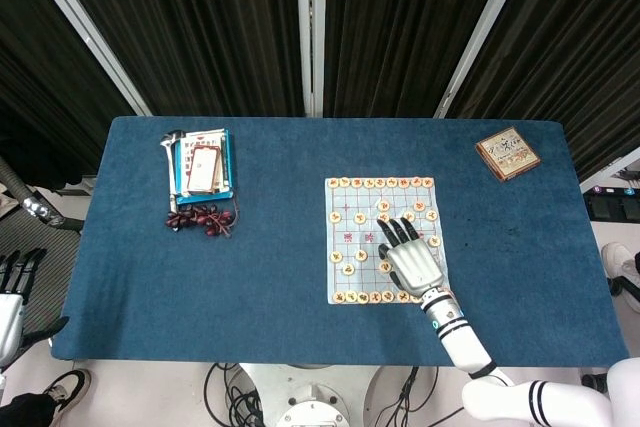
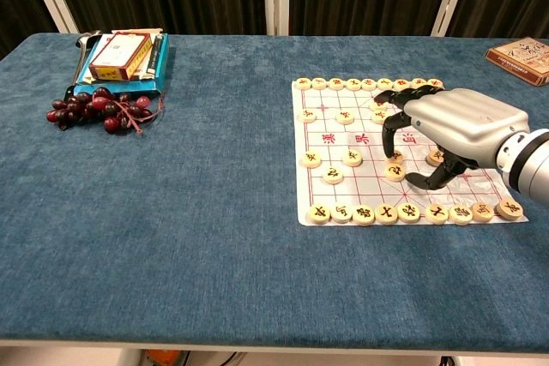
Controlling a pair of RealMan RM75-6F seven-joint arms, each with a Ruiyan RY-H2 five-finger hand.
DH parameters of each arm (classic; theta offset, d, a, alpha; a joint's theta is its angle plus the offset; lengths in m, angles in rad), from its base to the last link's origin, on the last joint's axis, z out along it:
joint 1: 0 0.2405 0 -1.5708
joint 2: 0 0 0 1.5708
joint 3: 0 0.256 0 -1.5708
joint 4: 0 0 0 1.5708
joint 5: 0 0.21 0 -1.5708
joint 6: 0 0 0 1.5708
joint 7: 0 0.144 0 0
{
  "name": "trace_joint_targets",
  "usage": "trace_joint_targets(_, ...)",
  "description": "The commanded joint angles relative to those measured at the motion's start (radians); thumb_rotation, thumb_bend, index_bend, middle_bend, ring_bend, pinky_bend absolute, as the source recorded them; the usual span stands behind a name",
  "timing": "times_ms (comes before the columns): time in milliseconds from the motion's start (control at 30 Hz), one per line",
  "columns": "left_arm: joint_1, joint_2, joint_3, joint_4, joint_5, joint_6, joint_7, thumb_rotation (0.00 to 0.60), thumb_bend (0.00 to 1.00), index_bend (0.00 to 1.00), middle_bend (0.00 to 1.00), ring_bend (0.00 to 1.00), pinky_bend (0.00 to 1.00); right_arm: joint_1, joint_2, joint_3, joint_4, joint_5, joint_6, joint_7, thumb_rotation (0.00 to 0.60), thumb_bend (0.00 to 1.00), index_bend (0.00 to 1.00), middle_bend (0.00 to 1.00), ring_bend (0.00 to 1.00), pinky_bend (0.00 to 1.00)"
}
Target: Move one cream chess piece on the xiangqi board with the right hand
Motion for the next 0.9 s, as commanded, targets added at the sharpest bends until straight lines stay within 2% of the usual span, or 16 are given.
trace_joint_targets(33, -0.001, 0.002, 0.0, -0.003, 0.001, 0.0, 0.002, 0.6, 0.09, 0.01, 0.06, 0.0, 0.02, -0.01, 0.019, 0.004, -0.027, -0.023, 0.027, 0.019, 0.6, 0.24, 0.41, 0.0, 0.0, 0.0)
trace_joint_targets(200, -0.005, 0.009, -0.002, -0.013, 0.003, -0.003, 0.009, 0.6, 0.09, 0.01, 0.06, 0.0, 0.02, -0.059, 0.107, 0.004, -0.111, -0.104, 0.131, 0.075, 0.6, 0.24, 0.39, 0.01, 0.0, 0.0)
trace_joint_targets(300, -0.008, 0.009, -0.001, -0.019, 0.006, -0.006, 0.015, 0.6, 0.09, 0.01, 0.06, 0.0, 0.02, -0.113, 0.174, -0.016, -0.135, -0.141, 0.198, 0.123, 0.6, 0.24, 0.24, 0.01, 0.0, 0.0)
trace_joint_targets(333, -0.009, 0.009, -0.001, -0.02, 0.007, -0.008, 0.018, 0.6, 0.09, 0.01, 0.06, 0.0, 0.02, -0.138, 0.198, -0.03, -0.132, -0.155, 0.224, 0.146, 0.6, 0.24, 0.14, 0.0, 0.0, 0.0)
trace_joint_targets(433, -0.011, 0.007, 0.001, -0.024, 0.008, -0.013, 0.026, 0.6, 0.09, 0.01, 0.06, 0.0, 0.02, -0.202, 0.245, -0.07, -0.097, -0.203, 0.284, 0.226, 0.6, 0.24, 0.0, 0.0, 0.0, 0.0)
trace_joint_targets(633, -0.02, 0.005, -0.001, -0.038, 0.012, -0.02, 0.048, 0.6, 0.09, 0.01, 0.06, 0.0, 0.02, -0.333, 0.271, -0.139, 0.023, -0.276, 0.408, 0.377, 0.6, 0.24, 0.0, 0.0, 0.0, 0.0)
trace_joint_targets(767, -0.027, 0.007, -0.001, -0.051, 0.016, -0.027, 0.066, 0.6, 0.09, 0.01, 0.06, 0.0, 0.02, -0.401, 0.27, -0.164, 0.077, -0.301, 0.46, 0.467, 0.6, 0.25, 0.0, 0.0, 0.0, 0.0)
trace_joint_targets(900, -0.031, 0.009, 0.0, -0.067, 0.021, -0.029, 0.08, 0.6, 0.09, 0.01, 0.06, 0.0, 0.02, -0.455, 0.256, -0.179, 0.122, -0.321, 0.501, 0.506, 0.6, 0.25, 0.0, 0.0, 0.0, 0.0)
